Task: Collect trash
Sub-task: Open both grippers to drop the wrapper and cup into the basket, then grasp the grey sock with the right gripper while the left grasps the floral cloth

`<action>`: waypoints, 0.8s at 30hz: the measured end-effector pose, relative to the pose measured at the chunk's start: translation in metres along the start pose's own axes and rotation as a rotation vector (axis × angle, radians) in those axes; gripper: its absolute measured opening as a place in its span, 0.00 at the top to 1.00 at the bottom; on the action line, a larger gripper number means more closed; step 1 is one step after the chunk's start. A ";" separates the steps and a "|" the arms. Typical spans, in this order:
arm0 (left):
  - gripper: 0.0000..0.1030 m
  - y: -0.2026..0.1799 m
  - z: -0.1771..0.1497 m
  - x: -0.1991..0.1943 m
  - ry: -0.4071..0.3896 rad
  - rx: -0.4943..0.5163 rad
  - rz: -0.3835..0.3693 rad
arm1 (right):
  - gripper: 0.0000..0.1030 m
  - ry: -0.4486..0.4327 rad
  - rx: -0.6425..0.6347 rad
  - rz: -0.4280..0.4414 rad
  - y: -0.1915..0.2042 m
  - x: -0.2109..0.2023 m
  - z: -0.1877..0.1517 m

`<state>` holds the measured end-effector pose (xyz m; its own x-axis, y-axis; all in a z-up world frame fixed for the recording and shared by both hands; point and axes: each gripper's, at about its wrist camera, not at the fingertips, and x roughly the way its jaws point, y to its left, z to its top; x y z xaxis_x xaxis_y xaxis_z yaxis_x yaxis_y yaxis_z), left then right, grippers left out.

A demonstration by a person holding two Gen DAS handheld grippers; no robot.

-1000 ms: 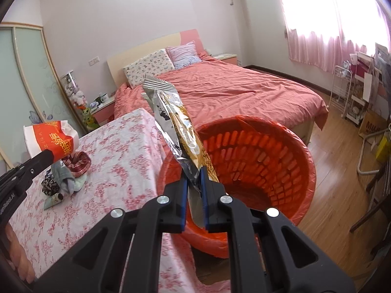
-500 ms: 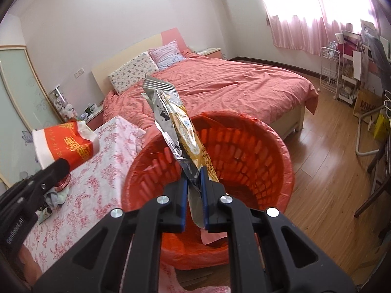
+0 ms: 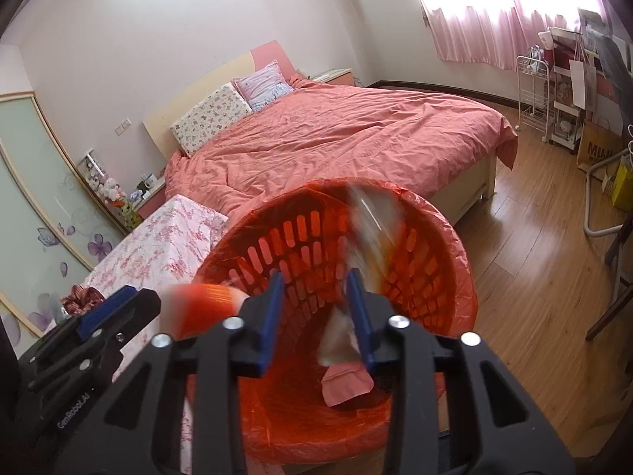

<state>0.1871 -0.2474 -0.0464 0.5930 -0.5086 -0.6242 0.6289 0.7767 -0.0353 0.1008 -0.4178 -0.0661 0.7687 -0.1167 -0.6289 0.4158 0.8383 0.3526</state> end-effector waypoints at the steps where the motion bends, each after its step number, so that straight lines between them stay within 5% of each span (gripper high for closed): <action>1: 0.61 0.001 -0.001 -0.001 0.003 -0.002 0.005 | 0.63 0.003 -0.002 -0.002 0.001 0.001 0.000; 16: 0.31 0.086 -0.026 -0.063 -0.019 -0.114 0.239 | 0.41 -0.003 -0.057 -0.065 0.034 -0.017 -0.006; 24: 0.29 0.167 -0.058 -0.104 -0.011 -0.227 0.370 | 0.37 0.020 -0.156 -0.044 0.098 -0.015 -0.023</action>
<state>0.2011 -0.0427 -0.0324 0.7638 -0.1834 -0.6189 0.2472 0.9688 0.0180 0.1186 -0.3215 -0.0380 0.7407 -0.1460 -0.6558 0.3671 0.9054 0.2131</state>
